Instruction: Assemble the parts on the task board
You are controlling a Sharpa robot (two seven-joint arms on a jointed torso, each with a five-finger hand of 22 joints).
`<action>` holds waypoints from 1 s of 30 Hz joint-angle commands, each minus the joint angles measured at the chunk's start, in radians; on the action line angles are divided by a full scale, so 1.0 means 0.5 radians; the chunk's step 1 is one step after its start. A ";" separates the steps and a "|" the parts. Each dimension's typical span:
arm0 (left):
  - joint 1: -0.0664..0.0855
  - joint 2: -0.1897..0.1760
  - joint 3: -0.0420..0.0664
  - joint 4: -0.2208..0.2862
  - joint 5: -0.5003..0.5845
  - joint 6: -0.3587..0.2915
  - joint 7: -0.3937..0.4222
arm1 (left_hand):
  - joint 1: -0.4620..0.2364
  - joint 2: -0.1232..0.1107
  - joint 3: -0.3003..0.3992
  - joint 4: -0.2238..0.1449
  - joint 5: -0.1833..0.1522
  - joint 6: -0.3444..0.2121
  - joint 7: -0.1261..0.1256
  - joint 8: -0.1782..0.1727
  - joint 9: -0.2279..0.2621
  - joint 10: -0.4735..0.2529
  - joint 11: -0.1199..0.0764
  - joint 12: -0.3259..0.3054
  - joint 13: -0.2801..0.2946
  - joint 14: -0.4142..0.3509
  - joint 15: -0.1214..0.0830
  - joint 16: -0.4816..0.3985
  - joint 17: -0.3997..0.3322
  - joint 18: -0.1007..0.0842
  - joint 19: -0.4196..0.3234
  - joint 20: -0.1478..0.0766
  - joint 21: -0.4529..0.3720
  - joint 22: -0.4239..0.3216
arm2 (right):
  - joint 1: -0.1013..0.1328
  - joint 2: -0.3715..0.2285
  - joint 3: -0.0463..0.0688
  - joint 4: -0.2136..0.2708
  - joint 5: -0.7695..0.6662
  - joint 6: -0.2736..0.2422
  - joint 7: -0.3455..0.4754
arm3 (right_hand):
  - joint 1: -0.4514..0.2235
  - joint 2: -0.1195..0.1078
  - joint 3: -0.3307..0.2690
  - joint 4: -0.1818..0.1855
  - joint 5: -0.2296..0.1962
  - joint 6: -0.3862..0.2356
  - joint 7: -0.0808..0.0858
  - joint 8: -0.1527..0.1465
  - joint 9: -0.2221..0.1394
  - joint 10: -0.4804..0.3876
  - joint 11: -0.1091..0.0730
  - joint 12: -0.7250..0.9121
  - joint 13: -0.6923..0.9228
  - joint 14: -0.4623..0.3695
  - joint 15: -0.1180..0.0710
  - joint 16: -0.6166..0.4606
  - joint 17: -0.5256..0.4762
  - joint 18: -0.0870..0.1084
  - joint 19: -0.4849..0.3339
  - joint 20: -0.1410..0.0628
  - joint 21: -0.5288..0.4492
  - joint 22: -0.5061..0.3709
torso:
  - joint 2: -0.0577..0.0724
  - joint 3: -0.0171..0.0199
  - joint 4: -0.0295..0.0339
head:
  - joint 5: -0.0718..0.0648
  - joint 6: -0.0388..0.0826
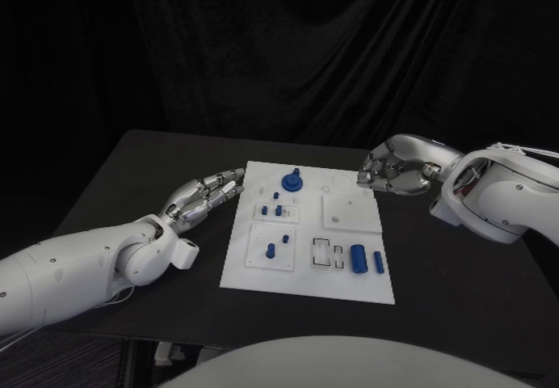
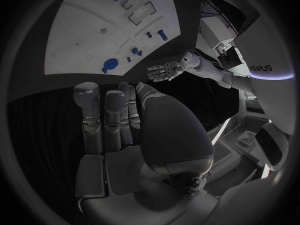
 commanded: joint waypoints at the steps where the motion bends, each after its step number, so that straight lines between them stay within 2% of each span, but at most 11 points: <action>1: 0.034 -0.007 0.001 0.027 0.014 -0.099 0.276 | -0.032 0.025 -0.024 0.001 -0.007 -0.027 -0.034 -0.009 -0.034 0.007 -0.005 -0.030 -0.003 -0.011 -0.006 -0.007 -0.005 -0.021 -0.029 -0.008 -0.016 -0.066 | -0.031 -0.046 -0.001 0.000 0.328 0.234 -0.244 | -0.039 -0.015 0.031 0.003 0.000 0.063 -0.004 -0.070 -0.063 0.140 -0.008 -0.149 -0.050 0.025 -0.006 -0.087 -0.050 0.022 0.012 -0.010 -0.060 0.068 | -0.003 -0.0020 -0.013 | -0.033 0.000; 5: 0.060 -0.012 0.001 0.038 0.014 -0.124 0.304 | -0.087 0.048 -0.060 0.004 -0.012 -0.010 -0.048 -0.004 -0.061 0.012 -0.066 -0.059 -0.004 -0.011 -0.045 -0.007 -0.005 -0.009 -0.054 -0.030 -0.026 -0.162 | -0.098 -0.080 -0.001 -0.008 0.387 0.317 -0.380 | -0.094 -0.022 0.022 0.005 -0.002 0.074 -0.003 -0.106 -0.090 0.213 -0.008 -0.180 -0.044 0.058 -0.009 -0.071 0.002 0.016 0.037 -0.012 -0.033 0.074 | -0.006 -0.0070 -0.029 | -0.030 0.000; 11: 0.071 0.012 0.001 0.005 0.014 -0.086 0.303 | -0.082 0.055 -0.055 0.000 0.004 -0.024 -0.058 -0.007 -0.082 0.010 -0.060 -0.083 -0.006 -0.011 -0.033 -0.007 -0.005 0.000 -0.055 -0.009 -0.025 -0.170 | -0.184 -0.074 -0.002 -0.030 0.393 0.410 -0.520 | -0.103 -0.046 0.024 -0.014 0.056 0.046 0.033 -0.197 -0.150 -0.048 0.025 0.051 0.233 -0.035 0.025 -0.217 -0.119 0.048 -0.031 0.016 -0.301 0.002 | -0.001 -0.0043 -0.026 | -0.060 0.000; 13: 0.072 0.019 0.001 -0.004 0.014 -0.065 0.297 | -0.067 0.055 -0.044 -0.001 0.012 -0.009 -0.040 -0.004 -0.087 0.010 -0.060 -0.087 -0.006 -0.011 -0.022 -0.007 -0.005 0.008 -0.054 0.010 -0.023 -0.172 | -0.210 -0.073 -0.002 -0.034 0.393 0.414 -0.538 | -0.091 -0.044 0.003 -0.018 0.065 0.028 0.025 -0.182 -0.144 0.009 0.024 0.589 0.848 -0.003 0.012 -0.172 -0.039 0.042 0.004 0.008 -0.291 0.016 | -0.002 -0.0041 -0.025 | -0.079 0.000; 15: 0.071 0.024 0.001 -0.012 0.014 -0.046 0.290 | -0.050 0.055 -0.030 -0.002 0.015 0.030 -0.008 0.007 -0.086 0.011 -0.054 -0.083 -0.005 -0.011 -0.009 -0.007 -0.005 0.015 -0.054 0.030 -0.023 -0.177 | -0.235 -0.072 -0.002 -0.038 0.392 0.417 -0.549 | -0.099 -0.048 -0.028 -0.019 0.081 -0.007 0.022 -0.147 -0.125 0.139 0.022 0.936 1.302 0.097 0.006 0.010 0.228 0.030 0.059 -0.001 -0.220 0.043 | -0.002 -0.0056 -0.023 | -0.106 0.000; 17: 0.070 0.026 0.000 -0.019 0.014 -0.034 0.284 | -0.033 0.054 -0.015 -0.004 0.024 0.086 0.017 0.022 -0.079 0.018 -0.040 -0.058 -0.002 -0.009 0.004 -0.006 -0.004 0.019 -0.052 0.044 -0.022 -0.180 | -0.257 -0.072 -0.002 -0.042 0.382 0.422 -0.557 | -0.085 -0.056 -0.039 -0.033 0.073 -0.040 0.025 -0.133 -0.117 0.305 0.008 1.085 1.539 0.150 0.001 0.160 0.450 0.024 0.076 -0.001 -0.187 0.058 | -0.002 -0.0066 -0.024 | -0.128 0.000; 18: 0.069 0.026 0.000 -0.023 0.014 -0.027 0.281 | -0.021 0.053 -0.005 -0.005 0.030 0.138 0.032 0.037 -0.071 0.026 -0.024 -0.033 0.001 -0.002 0.013 -0.003 -0.001 0.020 -0.050 0.054 -0.021 -0.180 | -0.270 -0.072 -0.002 -0.043 0.371 0.426 -0.563 | -0.093 -0.049 -0.049 -0.029 0.067 -0.048 0.022 -0.116 -0.108 0.465 0.004 1.183 1.711 0.199 0.002 0.287 0.626 0.015 0.100 -0.007 -0.112 0.084 | -0.003 -0.0071 -0.026 | -0.134 0.000; 19: 0.068 0.026 0.000 -0.028 0.014 -0.019 0.276 | -0.013 0.052 0.002 -0.005 0.036 0.165 0.039 0.046 -0.068 0.030 -0.015 -0.020 0.002 0.003 0.021 0.000 0.001 0.020 -0.048 0.062 -0.021 -0.181 | -0.286 -0.073 -0.002 -0.041 0.346 0.432 -0.574 | -0.153 -0.018 -0.084 -0.023 0.036 -0.022 0.017 -0.043 -0.074 1.008 -0.007 1.393 2.212 0.367 0.005 0.710 1.205 -0.059 0.215 -0.005 0.347 0.230 | -0.004 -0.0061 -0.032 | -0.140 0.000; 20: 0.066 0.025 0.000 -0.031 0.014 -0.014 0.273 | -0.009 0.052 0.006 -0.005 0.038 0.167 0.042 0.048 -0.069 0.032 -0.010 -0.019 0.002 0.005 0.026 0.001 0.002 0.020 -0.047 0.068 -0.020 -0.181 | -0.297 -0.074 -0.002 -0.037 0.321 0.435 -0.582 | -0.199 -0.023 -0.115 -0.010 0.015 -0.035 0.009 -0.018 -0.062 1.165 0.005 1.429 2.357 0.397 0.007 0.805 1.342 -0.074 0.245 -0.013 0.497 0.288 | -0.005 -0.0054 -0.034 | -0.147 0.000; 25: 0.056 0.020 0.000 -0.044 0.014 0.005 0.257 | -0.002 0.052 0.013 -0.006 0.041 0.168 0.046 0.051 -0.071 0.033 -0.003 -0.017 0.002 0.008 0.038 0.002 0.003 0.022 -0.046 0.082 -0.020 -0.182 | -0.336 -0.074 -0.002 -0.016 0.160 0.415 -0.635 | -0.357 0.006 -0.166 -0.004 -0.014 -0.035 -0.007 0.052 -0.033 1.169 -0.007 1.430 2.360 0.484 -0.012 1.007 1.638 -0.155 0.350 -0.023 1.038 0.402 | -0.004 -0.0052 -0.022 | -0.180 0.000; 30: 0.049 0.012 0.000 -0.049 0.014 0.013 0.243 | 0.012 0.050 0.025 -0.009 0.050 0.171 0.050 0.055 -0.073 0.033 0.003 -0.015 0.002 0.010 0.049 0.004 0.004 0.031 -0.043 0.106 -0.019 -0.183 | -0.371 -0.059 -0.003 -0.003 0.032 0.380 -0.668 | -0.433 0.019 -0.178 0.000 -0.012 -0.057 -0.011 0.085 -0.014 1.169 -0.016 1.430 2.360 0.483 -0.018 1.004 1.634 -0.179 0.375 -0.032 1.203 0.434 | -0.006 -0.0089 -0.031 | -0.166 0.000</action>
